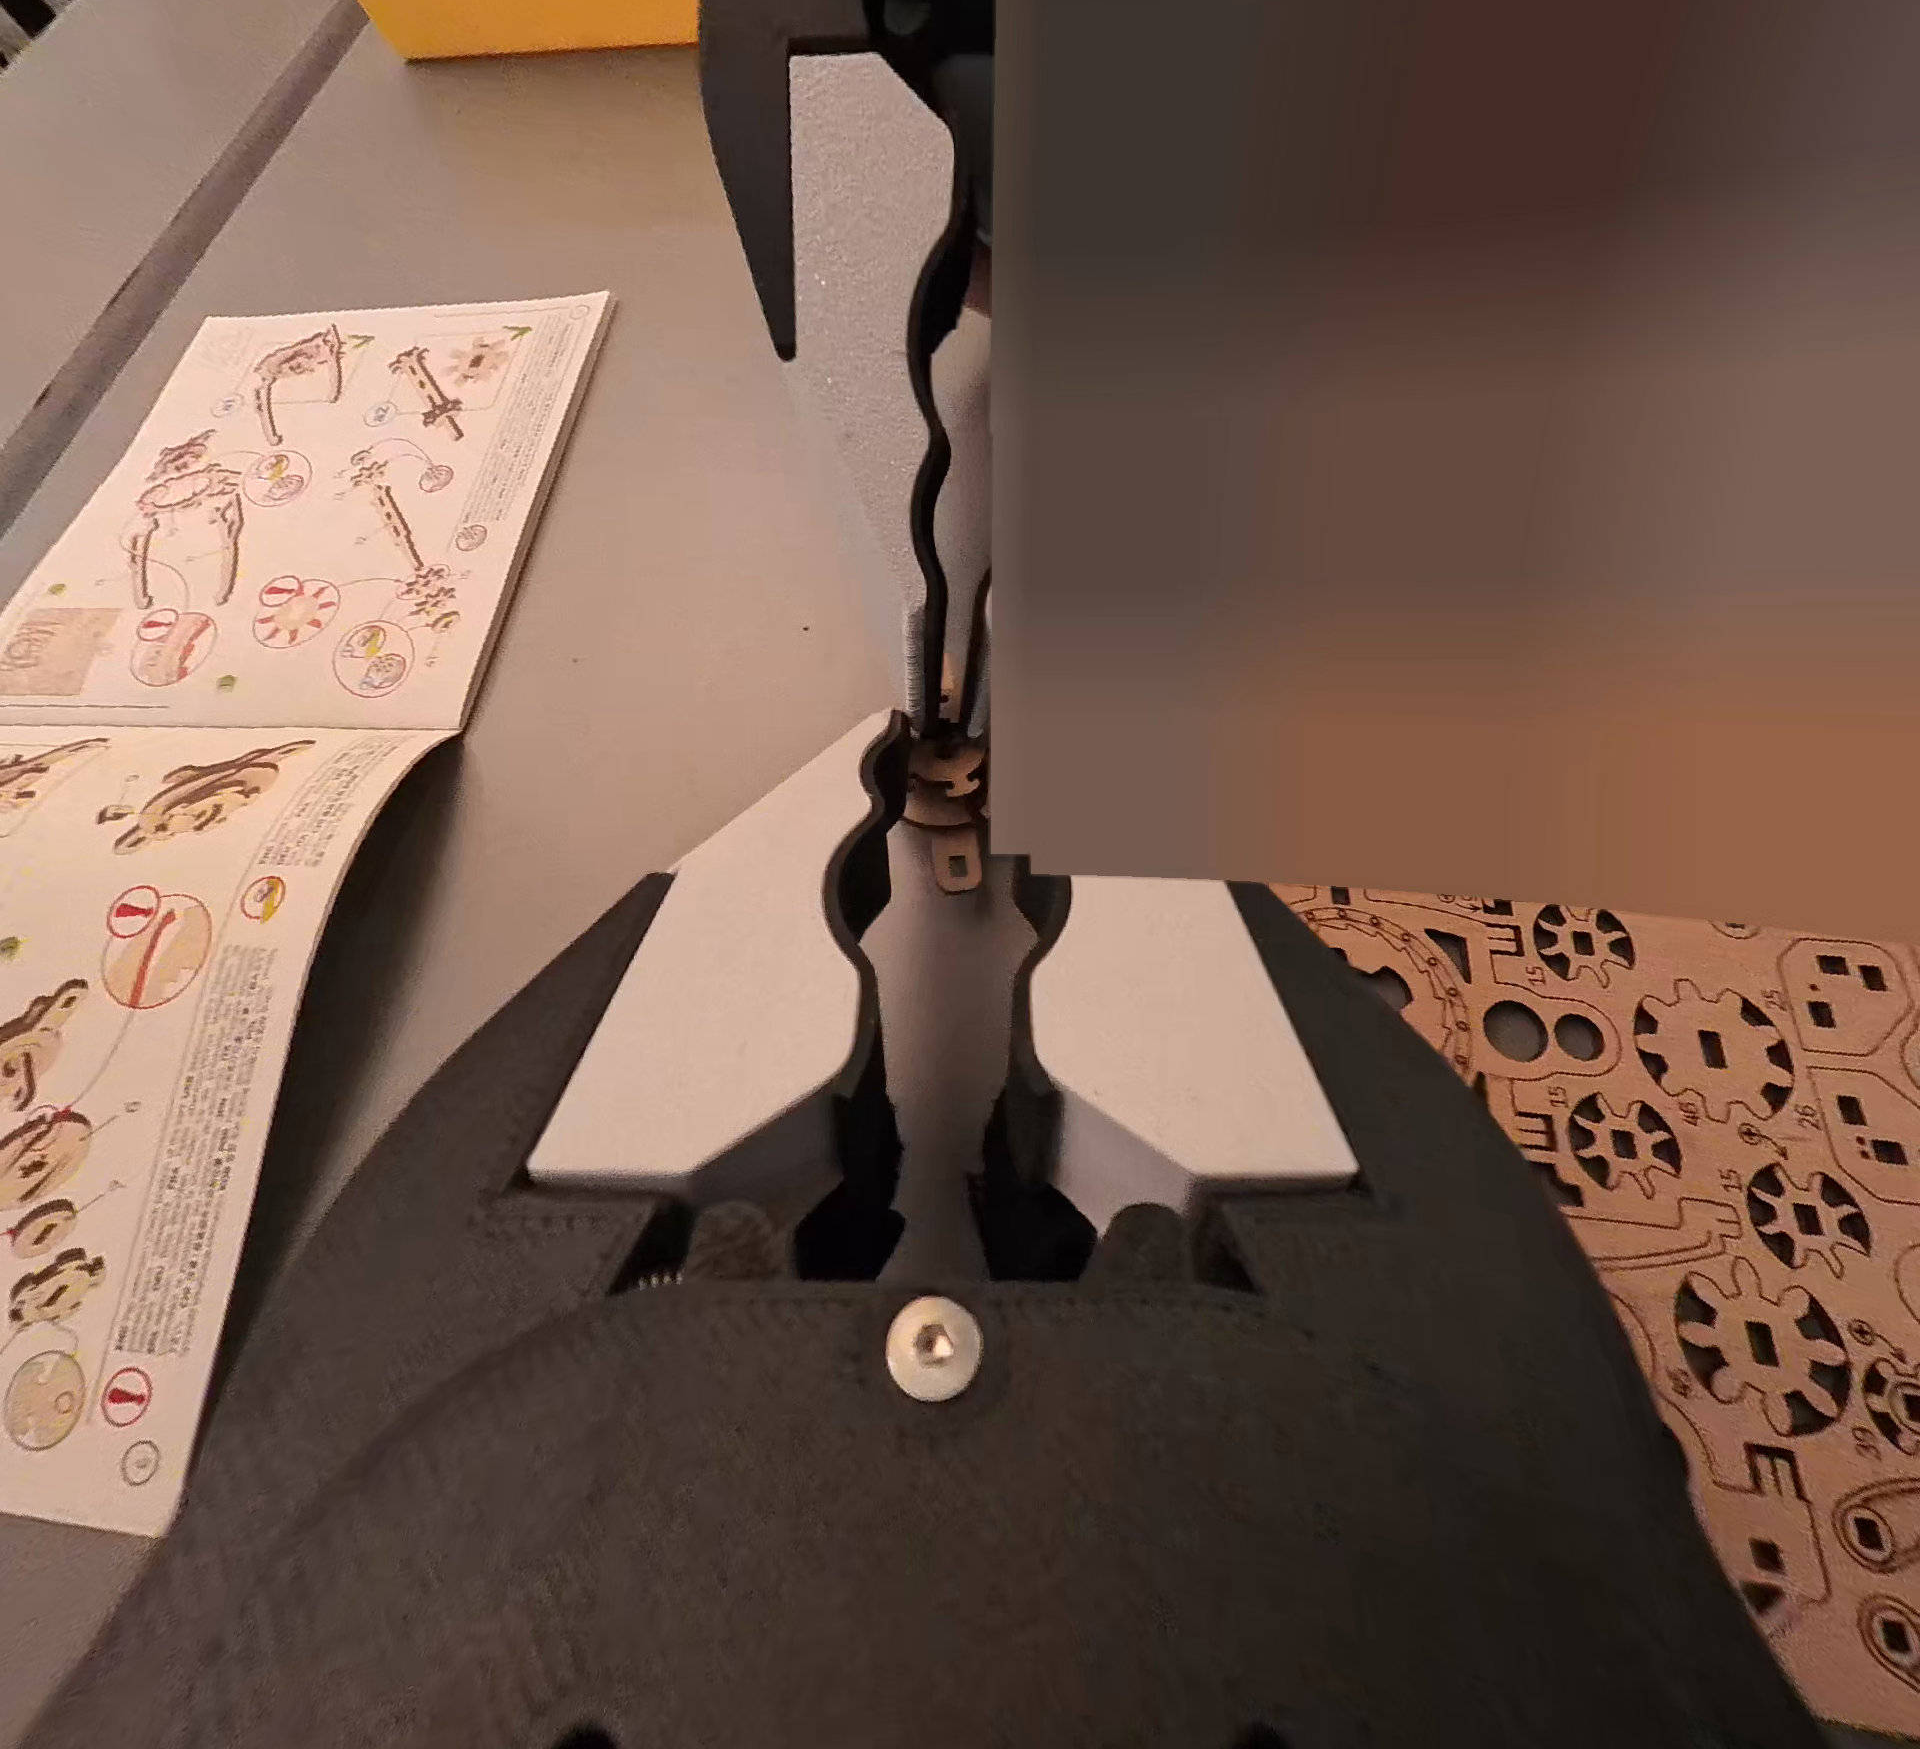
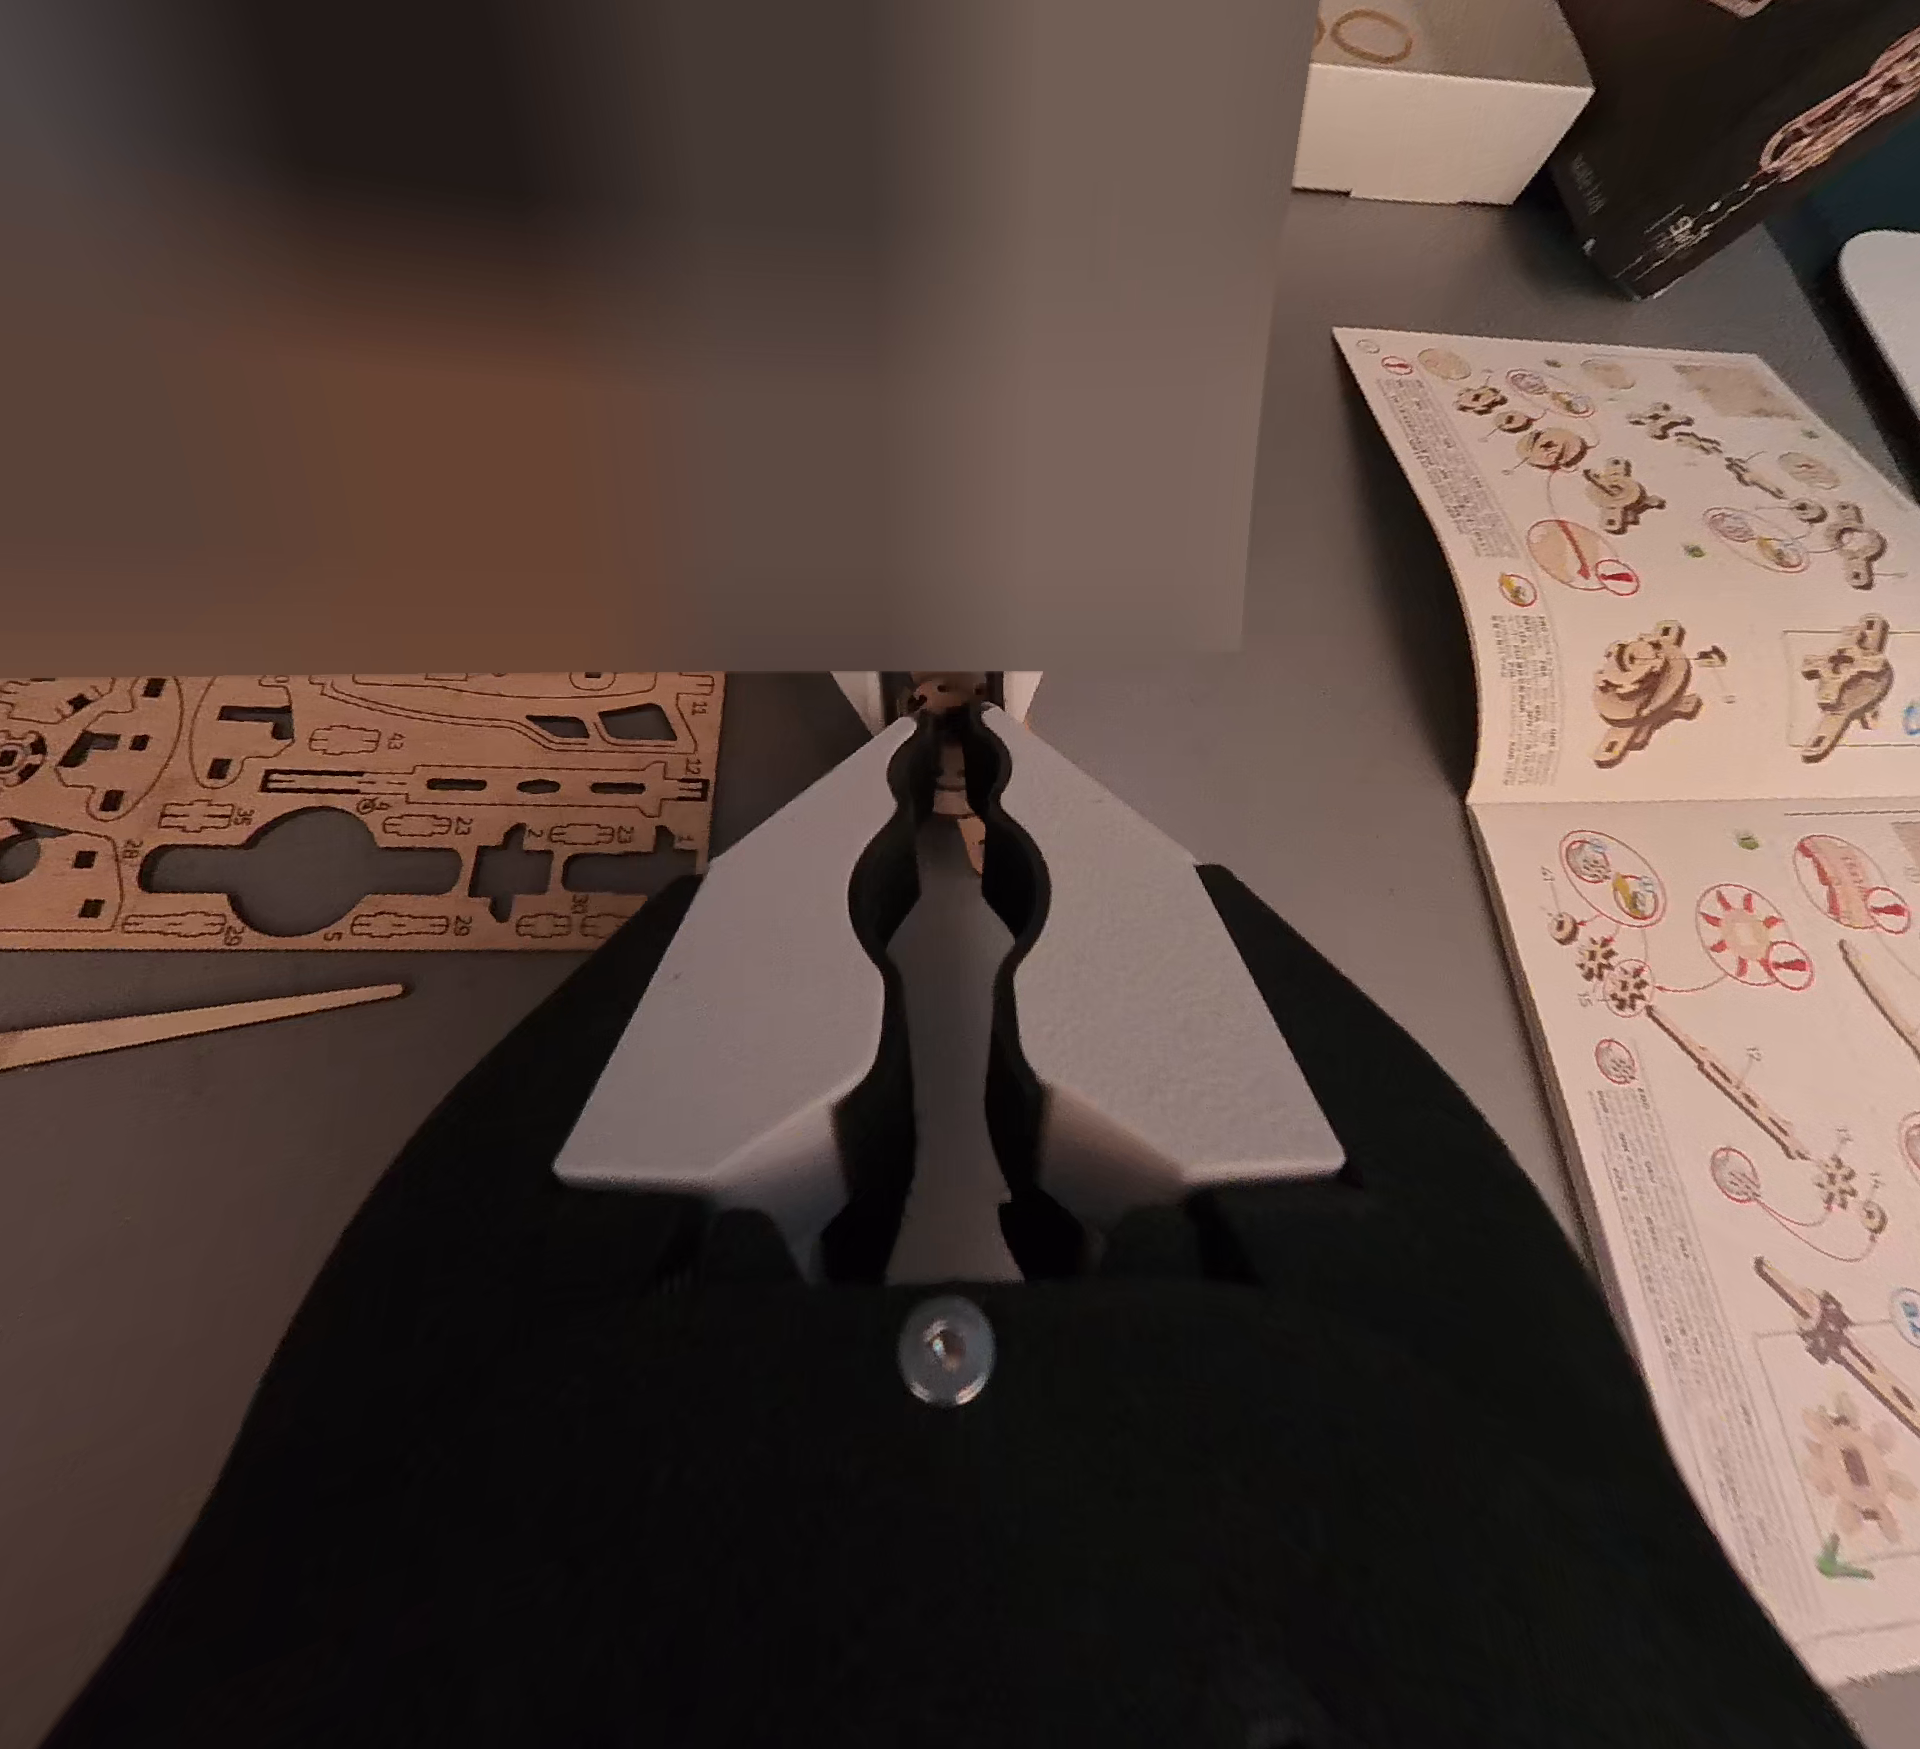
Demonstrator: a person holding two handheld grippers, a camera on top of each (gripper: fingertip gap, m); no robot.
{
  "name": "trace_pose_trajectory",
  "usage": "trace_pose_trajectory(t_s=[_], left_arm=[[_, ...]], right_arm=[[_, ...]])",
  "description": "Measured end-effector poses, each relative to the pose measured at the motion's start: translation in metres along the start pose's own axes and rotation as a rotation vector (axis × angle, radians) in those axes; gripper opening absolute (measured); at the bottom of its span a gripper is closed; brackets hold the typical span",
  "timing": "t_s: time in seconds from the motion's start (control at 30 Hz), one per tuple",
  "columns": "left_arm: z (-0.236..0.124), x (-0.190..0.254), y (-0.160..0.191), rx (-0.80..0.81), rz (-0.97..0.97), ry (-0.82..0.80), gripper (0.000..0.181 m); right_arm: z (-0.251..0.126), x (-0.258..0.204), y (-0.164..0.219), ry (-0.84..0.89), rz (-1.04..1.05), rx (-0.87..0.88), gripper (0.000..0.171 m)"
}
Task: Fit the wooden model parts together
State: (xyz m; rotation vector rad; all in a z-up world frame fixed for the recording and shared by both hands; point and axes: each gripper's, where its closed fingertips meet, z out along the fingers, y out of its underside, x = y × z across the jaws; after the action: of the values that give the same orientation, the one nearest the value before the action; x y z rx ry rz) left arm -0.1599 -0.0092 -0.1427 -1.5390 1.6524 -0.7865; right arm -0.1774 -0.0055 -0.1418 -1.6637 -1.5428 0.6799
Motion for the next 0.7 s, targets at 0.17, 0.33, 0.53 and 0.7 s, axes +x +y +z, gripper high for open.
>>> trace_pose_trajectory(t_s=[0.17, 0.33, 0.53, 0.7], left_arm=[[-0.002, -0.005, 0.020, -0.101, 0.018, -0.015, 0.044], [-0.003, -0.003, 0.026, -0.129, 0.019, 0.006, 0.033], [-0.005, 0.003, 0.028, -0.142, 0.012, 0.050, 0.020], [-0.007, 0.003, 0.029, -0.152, 0.055, 0.036, 0.020]], right_arm=[[-0.005, -0.003, -0.002, -0.036, 0.021, 0.052, 0.019], [-0.006, -0.003, 0.007, -0.048, -0.006, 0.019, 0.022], [-0.004, 0.009, 0.019, 0.009, -0.004, -0.033, 0.021], [-0.008, 0.018, 0.022, 0.034, 0.026, -0.028, 0.019]])
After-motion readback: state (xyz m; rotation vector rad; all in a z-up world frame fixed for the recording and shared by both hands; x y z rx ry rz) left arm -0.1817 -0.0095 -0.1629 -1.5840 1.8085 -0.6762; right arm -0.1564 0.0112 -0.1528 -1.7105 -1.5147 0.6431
